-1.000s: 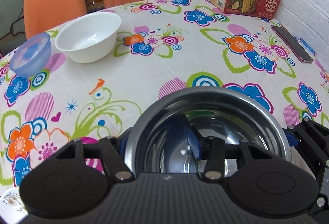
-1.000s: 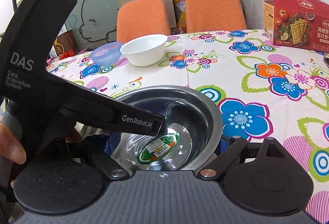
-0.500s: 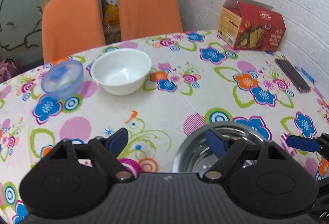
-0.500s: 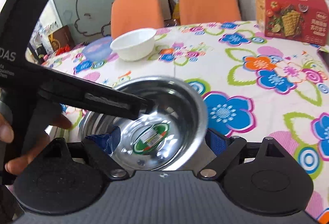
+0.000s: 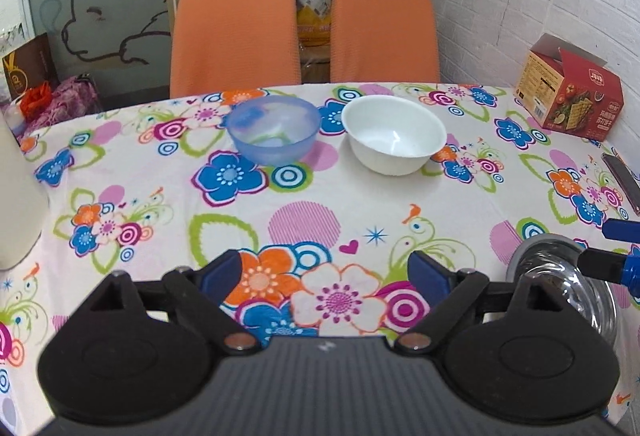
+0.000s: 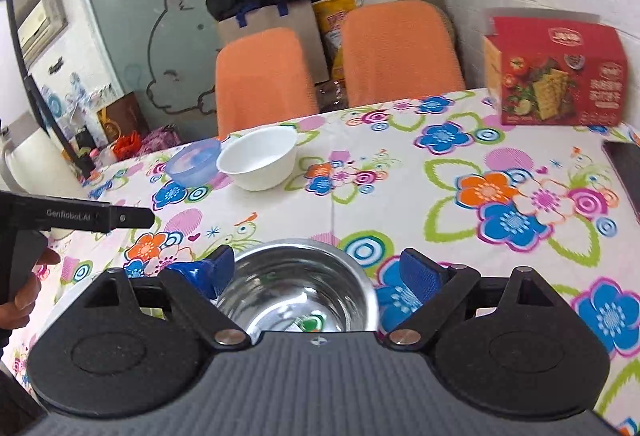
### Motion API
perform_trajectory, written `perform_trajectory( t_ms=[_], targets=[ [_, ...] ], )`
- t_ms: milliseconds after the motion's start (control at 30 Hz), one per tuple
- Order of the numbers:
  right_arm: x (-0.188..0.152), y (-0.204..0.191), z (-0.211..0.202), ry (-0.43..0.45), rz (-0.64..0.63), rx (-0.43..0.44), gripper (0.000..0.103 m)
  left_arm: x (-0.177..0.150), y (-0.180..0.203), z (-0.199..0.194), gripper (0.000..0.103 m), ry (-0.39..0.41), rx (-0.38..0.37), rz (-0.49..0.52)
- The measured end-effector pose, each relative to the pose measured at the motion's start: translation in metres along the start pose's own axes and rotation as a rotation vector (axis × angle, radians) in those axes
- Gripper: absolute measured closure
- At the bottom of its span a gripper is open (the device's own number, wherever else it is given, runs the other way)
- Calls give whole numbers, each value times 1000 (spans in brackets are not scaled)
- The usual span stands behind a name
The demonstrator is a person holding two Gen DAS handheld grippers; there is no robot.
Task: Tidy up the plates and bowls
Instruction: 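Move the left gripper to the white ceramic bowl rim and close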
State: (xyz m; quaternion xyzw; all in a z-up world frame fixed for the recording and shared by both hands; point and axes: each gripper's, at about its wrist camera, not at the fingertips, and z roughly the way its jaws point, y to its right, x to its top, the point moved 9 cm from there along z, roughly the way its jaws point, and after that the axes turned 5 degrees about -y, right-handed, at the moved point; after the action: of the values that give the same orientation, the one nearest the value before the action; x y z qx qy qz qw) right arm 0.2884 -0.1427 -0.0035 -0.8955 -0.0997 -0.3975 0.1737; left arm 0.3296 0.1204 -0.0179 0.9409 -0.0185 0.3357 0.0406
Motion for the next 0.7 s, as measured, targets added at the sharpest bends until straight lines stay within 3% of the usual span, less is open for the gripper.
perform_trajectory(
  t_ms=[167, 333, 500, 700],
  targets=[
    [13, -33, 30, -66, -130, 28, 26, 11, -22, 12, 13, -9, 29, 14],
    [25, -55, 60, -134, -319, 22, 26, 65, -30, 26, 11, 39, 33, 37],
    [49, -59, 91, -172, -450, -1, 26, 120, -11, 61, 10, 57, 31, 114],
    [70, -46, 126, -218, -494, 0, 26, 152, 28, 123, 10, -11, -16, 260]
  ],
)
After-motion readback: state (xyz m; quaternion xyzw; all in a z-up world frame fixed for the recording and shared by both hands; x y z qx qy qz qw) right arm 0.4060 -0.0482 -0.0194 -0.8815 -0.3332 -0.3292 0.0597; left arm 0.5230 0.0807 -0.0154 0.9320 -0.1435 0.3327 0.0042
